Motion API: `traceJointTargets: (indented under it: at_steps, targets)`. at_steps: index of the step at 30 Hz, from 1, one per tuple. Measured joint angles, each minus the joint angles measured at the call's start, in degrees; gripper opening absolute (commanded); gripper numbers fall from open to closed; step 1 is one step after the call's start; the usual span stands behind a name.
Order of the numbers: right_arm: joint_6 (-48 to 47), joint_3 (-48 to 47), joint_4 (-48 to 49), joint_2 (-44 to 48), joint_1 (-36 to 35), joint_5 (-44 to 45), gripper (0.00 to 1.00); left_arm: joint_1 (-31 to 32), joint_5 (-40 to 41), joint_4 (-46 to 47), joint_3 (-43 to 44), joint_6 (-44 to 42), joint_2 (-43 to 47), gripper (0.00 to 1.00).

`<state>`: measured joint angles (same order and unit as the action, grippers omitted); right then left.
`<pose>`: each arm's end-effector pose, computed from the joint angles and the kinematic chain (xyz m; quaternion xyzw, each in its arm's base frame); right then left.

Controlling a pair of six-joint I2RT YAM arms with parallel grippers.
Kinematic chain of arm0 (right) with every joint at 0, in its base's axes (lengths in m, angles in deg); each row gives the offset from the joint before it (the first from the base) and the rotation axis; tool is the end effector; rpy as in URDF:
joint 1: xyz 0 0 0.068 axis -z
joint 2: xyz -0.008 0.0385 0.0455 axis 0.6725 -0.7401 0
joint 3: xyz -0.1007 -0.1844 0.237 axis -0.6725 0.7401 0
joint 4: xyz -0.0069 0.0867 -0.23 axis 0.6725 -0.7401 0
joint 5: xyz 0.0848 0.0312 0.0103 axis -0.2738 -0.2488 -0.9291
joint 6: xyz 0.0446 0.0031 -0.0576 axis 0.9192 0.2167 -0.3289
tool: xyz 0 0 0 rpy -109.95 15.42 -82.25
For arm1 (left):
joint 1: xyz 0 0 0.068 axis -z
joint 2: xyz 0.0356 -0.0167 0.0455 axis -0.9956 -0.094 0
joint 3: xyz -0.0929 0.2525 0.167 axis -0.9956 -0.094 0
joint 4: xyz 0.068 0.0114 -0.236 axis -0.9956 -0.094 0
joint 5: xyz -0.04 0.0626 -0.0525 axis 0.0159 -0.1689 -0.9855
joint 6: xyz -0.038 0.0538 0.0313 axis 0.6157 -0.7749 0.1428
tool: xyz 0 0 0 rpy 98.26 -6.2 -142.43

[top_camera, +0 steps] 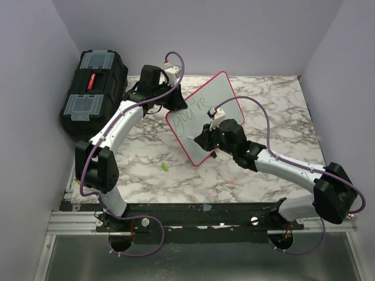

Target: Write a sentence on the whiteboard

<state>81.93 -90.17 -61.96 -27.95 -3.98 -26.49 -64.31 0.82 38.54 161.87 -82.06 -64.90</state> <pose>0.2144 0.2228 0.3066 -0.1937 0.8033 0.2974 0.4782 0.3630 -0.1685 0.3721 0.2252 0.8313 -0.3416 0.3761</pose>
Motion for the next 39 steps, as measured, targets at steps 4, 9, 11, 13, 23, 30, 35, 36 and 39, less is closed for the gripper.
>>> traceJointTargets:
  at_steps: [4, 9, 11, 13, 23, 30, 35, 36, 39]
  targets:
    - [0.0, 0.0, 0.0, 0.0, -0.39, -0.02, 0.01, 0.0, 0.0, 0.07, -0.07, 0.0, 0.0, 0.0]
    - [0.33, 0.24, 0.02, 0.04, -0.83, 0.0, 0.01, 0.0, -0.02, 0.11, -0.07, 0.07, 0.0, 0.0]
    - [0.5, 0.61, -0.02, 0.17, -0.94, 0.0, 0.01, 0.0, -0.02, 0.13, -0.07, 0.13, 0.0, 0.0]
    - [0.81, 1.09, -0.13, 0.33, -1.01, 0.09, 0.01, 0.0, -0.02, 0.13, -0.07, 0.13, 0.0, 0.0]
    - [1.07, 1.64, -0.92, 0.66, -1.42, 4.37, 0.01, 0.0, 0.0, 0.2, -0.07, 0.15, 0.0, 0.0]
    - [0.92, -1.6, -1.73, -0.52, -1.42, 8.72, 0.01, -0.07, 0.07, 0.28, -0.17, 0.17, 0.0, 0.0]
    - [0.72, -5.46, -1.55, -2.4, -1.4, 10.8, 0.01, -0.24, 0.17, 0.37, -0.39, 0.17, 0.0, 0.0]
    - [0.59, -6.1, -1.53, -2.73, -1.4, 11.06, 0.01, -0.26, 0.17, 0.37, -0.39, 0.17, 0.0, 0.0]
    - [0.07, -7.96, -1.4, -3.67, -1.4, 11.65, 0.01, -0.31, 0.2, 0.35, -0.46, 0.17, 0.0, 0.0]
